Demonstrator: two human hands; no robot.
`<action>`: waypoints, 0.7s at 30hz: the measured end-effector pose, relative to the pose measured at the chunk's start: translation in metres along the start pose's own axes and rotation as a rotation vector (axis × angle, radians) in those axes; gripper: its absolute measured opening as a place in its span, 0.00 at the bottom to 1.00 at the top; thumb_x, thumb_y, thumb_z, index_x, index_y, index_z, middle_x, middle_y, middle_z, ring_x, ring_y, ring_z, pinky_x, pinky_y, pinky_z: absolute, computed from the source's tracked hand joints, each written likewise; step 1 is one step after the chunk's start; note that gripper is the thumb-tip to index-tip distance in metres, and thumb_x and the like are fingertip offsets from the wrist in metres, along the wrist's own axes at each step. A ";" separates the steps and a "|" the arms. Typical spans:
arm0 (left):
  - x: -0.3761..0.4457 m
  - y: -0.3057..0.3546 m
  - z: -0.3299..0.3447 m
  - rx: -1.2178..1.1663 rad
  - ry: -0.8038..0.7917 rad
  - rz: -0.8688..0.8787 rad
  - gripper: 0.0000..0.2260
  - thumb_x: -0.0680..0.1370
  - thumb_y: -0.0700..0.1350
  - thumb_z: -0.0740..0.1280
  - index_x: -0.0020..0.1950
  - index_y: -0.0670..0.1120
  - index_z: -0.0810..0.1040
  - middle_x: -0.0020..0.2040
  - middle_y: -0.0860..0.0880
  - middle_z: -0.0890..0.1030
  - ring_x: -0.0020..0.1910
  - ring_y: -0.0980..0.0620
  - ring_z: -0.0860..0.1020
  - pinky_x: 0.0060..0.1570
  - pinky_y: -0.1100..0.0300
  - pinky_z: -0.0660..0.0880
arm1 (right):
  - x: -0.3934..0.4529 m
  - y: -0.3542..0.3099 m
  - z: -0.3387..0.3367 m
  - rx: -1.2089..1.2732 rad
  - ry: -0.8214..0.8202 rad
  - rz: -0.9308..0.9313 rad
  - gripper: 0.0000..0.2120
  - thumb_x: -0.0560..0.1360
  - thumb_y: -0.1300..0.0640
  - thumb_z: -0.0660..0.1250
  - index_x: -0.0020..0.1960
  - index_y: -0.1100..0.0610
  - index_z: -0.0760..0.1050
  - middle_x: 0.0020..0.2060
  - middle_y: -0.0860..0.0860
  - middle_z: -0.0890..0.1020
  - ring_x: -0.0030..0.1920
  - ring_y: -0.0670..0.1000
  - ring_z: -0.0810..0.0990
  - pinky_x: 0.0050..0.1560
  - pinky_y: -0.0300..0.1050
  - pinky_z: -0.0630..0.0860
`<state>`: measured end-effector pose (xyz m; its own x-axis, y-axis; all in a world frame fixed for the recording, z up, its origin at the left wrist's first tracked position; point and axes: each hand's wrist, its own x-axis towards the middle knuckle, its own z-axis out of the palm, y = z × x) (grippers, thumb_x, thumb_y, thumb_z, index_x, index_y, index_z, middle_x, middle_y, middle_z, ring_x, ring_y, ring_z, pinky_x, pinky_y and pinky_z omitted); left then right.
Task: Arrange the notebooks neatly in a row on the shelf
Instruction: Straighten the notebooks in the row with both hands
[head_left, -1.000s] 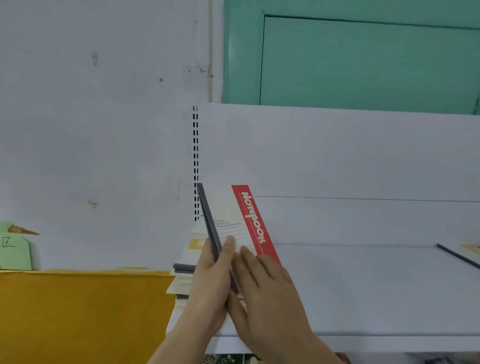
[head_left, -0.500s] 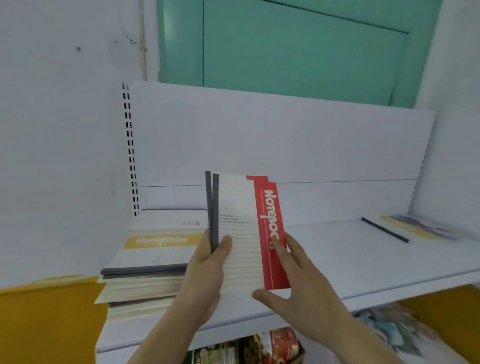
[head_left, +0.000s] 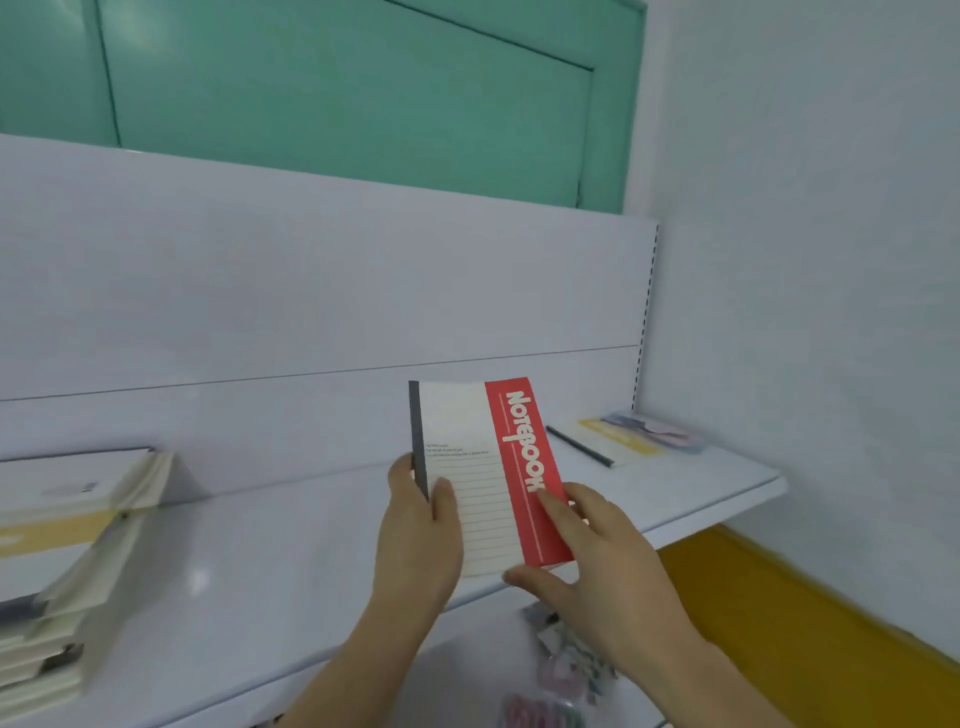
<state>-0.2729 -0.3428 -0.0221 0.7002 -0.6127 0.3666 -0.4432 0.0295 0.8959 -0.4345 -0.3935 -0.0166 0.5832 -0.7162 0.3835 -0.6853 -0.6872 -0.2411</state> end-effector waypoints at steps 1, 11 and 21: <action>0.004 0.000 0.023 0.074 0.017 0.030 0.12 0.85 0.47 0.55 0.68 0.52 0.63 0.56 0.54 0.77 0.43 0.59 0.77 0.34 0.72 0.71 | 0.004 0.020 -0.003 -0.025 0.008 0.005 0.40 0.71 0.28 0.57 0.77 0.42 0.49 0.74 0.42 0.57 0.71 0.44 0.61 0.71 0.44 0.62; 0.049 -0.014 0.142 0.539 -0.113 0.157 0.27 0.80 0.60 0.62 0.75 0.56 0.57 0.61 0.55 0.75 0.51 0.56 0.75 0.49 0.63 0.78 | 0.077 0.163 0.015 -0.062 -0.070 -0.030 0.41 0.70 0.26 0.55 0.77 0.44 0.53 0.74 0.42 0.60 0.73 0.47 0.58 0.74 0.49 0.58; 0.134 -0.064 0.193 0.881 -0.516 0.125 0.35 0.73 0.70 0.64 0.73 0.52 0.63 0.62 0.52 0.73 0.56 0.55 0.70 0.56 0.61 0.73 | 0.202 0.232 0.085 -0.125 -0.134 -0.233 0.37 0.69 0.25 0.57 0.70 0.46 0.66 0.63 0.42 0.71 0.64 0.46 0.67 0.68 0.43 0.64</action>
<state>-0.2590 -0.5792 -0.0793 0.3872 -0.9159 0.1060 -0.8953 -0.3461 0.2805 -0.4389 -0.7084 -0.0706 0.7777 -0.5565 0.2926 -0.5698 -0.8205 -0.0459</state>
